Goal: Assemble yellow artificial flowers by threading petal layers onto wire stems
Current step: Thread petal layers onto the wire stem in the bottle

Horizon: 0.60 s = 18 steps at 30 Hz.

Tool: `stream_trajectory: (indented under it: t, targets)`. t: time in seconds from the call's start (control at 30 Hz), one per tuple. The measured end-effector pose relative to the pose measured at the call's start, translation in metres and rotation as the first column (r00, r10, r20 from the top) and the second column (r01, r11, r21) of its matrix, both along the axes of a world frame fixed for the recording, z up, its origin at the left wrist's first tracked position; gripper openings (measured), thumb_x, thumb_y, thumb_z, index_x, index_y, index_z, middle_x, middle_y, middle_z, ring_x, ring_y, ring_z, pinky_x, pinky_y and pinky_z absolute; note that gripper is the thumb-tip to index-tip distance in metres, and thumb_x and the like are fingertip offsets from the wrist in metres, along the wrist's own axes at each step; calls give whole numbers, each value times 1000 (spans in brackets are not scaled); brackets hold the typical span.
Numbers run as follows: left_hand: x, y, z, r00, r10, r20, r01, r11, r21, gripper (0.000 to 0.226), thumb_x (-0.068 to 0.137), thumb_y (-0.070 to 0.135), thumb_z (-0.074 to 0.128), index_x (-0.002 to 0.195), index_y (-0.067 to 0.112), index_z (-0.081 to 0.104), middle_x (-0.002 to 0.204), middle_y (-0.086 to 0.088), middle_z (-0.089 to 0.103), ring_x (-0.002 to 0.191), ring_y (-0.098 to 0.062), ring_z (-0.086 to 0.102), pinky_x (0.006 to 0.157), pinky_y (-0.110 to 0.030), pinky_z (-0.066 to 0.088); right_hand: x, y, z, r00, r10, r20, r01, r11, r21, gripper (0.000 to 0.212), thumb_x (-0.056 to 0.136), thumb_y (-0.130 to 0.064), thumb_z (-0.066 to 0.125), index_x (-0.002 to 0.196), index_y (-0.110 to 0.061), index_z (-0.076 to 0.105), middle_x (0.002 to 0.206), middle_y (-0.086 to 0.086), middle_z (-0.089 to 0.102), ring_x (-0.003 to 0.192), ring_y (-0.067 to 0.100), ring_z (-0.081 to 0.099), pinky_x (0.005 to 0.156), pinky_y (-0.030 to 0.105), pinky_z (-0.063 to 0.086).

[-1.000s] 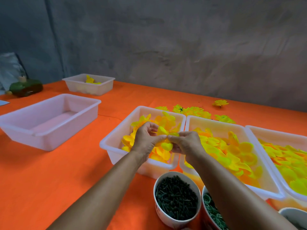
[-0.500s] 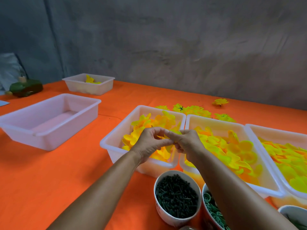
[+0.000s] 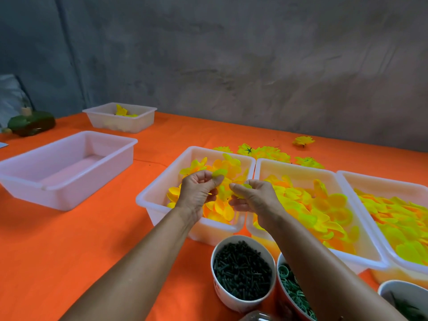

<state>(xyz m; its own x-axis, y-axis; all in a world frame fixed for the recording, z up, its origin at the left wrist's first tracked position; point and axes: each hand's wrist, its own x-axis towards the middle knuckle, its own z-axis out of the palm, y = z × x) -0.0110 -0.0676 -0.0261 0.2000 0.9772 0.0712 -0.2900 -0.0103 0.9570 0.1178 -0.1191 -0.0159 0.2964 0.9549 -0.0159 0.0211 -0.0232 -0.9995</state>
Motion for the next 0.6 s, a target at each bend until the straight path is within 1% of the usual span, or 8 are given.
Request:
stream_trajectory:
  t: [0.1,0.2,0.23,0.3,0.4,0.47,0.53,0.6]
  targets:
    - [0,0,1,1000,17,24,-16,999,-43,17,80,5,71,72,15,59,50,7,52,39,-4,45,38,-15,34,0,1,-1,999,-24,-33,24,1000,10,20,83,-9,70,74,-10,53,68,7,67,56,20,69,49,26,55]
    - [2,3,0,997,68,46,-64,994,-88,19,85,4,67,72,14,56,59,0,48,35,-4,44,35,-15,31,0,1,-2,994,-66,-91,68,998,12,21,83,-5,70,73,-8,51,70,8,64,56,21,69,49,26,55]
    - [3,4,-1,998,66,22,-64,995,-78,19,86,4,65,72,14,55,61,-2,47,35,-4,44,34,-15,31,0,1,-3,992,-78,-98,80,997,19,23,82,-4,69,71,-8,50,70,9,63,55,21,69,49,26,55]
    - [3,4,-2,997,5,-75,-6,1000,-9,19,87,5,63,72,13,55,63,-3,47,38,-5,46,36,-17,34,0,1,-5,991,-107,-87,110,993,39,28,80,-1,70,66,-8,47,67,11,60,52,20,68,50,25,55]
    - [2,-1,-4,971,-94,-221,117,989,91,19,78,9,74,70,12,58,61,1,54,47,-8,51,42,-21,42,-2,-1,-7,990,-140,-16,141,988,62,31,74,-1,77,69,-7,46,65,14,57,51,20,66,55,28,57]
    - [2,-3,-3,961,-112,-253,140,985,96,20,72,8,79,71,12,59,66,1,58,53,-11,54,48,-23,46,-3,-3,-7,988,-153,3,153,986,66,32,69,2,79,69,-6,48,65,14,57,53,22,66,59,31,58]
    - [1,-3,-2,960,-108,-257,134,987,88,20,71,3,78,73,12,60,68,-1,57,54,-12,54,53,-24,49,-3,-4,-5,988,-153,-17,154,986,62,29,70,7,76,69,-7,51,69,12,57,56,23,65,62,32,58]
    - [1,-2,-2,963,-91,-254,112,991,68,22,74,-5,73,76,12,60,65,-4,55,52,-12,55,50,-22,50,-2,-5,-3,989,-146,-17,147,988,47,28,72,12,72,72,-8,52,78,12,57,59,24,64,62,31,58]
